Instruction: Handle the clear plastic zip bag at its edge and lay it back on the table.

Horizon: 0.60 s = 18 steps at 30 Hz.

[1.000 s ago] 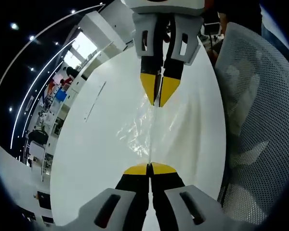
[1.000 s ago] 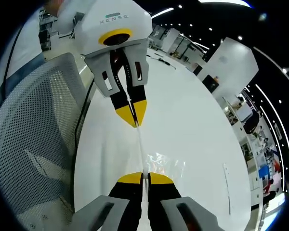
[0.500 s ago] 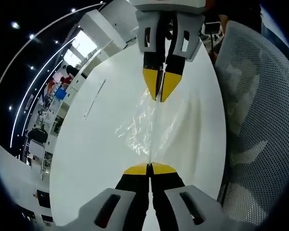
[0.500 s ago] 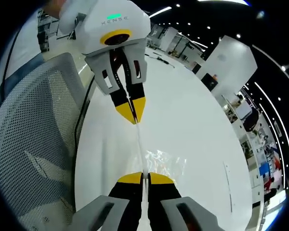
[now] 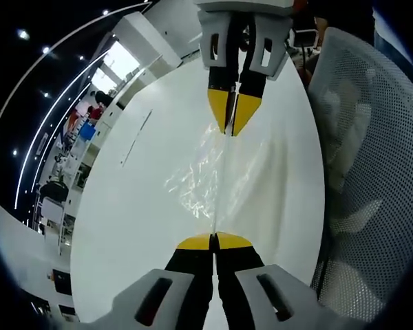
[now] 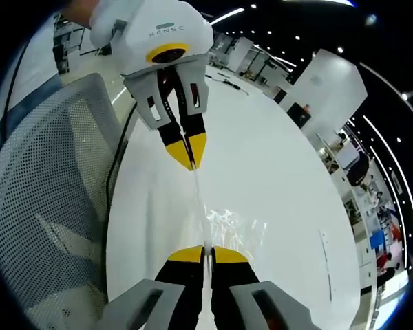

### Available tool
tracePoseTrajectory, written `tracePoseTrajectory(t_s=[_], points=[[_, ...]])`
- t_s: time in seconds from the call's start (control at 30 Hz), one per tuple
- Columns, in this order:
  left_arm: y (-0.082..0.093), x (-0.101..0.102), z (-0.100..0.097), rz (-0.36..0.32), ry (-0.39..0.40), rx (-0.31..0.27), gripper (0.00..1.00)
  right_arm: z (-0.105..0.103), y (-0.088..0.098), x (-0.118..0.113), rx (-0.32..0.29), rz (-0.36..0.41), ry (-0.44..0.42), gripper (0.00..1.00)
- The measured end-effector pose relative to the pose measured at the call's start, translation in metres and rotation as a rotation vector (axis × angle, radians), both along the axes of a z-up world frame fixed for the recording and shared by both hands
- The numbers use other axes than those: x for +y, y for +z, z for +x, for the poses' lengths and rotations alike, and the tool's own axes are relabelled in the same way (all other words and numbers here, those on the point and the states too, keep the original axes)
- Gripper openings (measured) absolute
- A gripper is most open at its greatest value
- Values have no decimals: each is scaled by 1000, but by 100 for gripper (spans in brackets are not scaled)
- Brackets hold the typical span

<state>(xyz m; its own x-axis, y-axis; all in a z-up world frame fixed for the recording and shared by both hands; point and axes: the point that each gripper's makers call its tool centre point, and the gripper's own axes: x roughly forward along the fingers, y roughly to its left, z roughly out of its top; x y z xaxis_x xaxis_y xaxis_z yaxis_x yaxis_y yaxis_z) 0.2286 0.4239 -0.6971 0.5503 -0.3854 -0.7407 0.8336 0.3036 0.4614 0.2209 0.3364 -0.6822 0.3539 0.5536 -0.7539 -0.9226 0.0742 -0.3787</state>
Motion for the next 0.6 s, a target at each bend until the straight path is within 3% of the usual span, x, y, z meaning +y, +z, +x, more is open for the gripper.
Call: tracePoseTrajectory(t_s=[0.6], points=[[-3,12,1,14,16,6,0,2,-6,-5,3,-9,-17,0]])
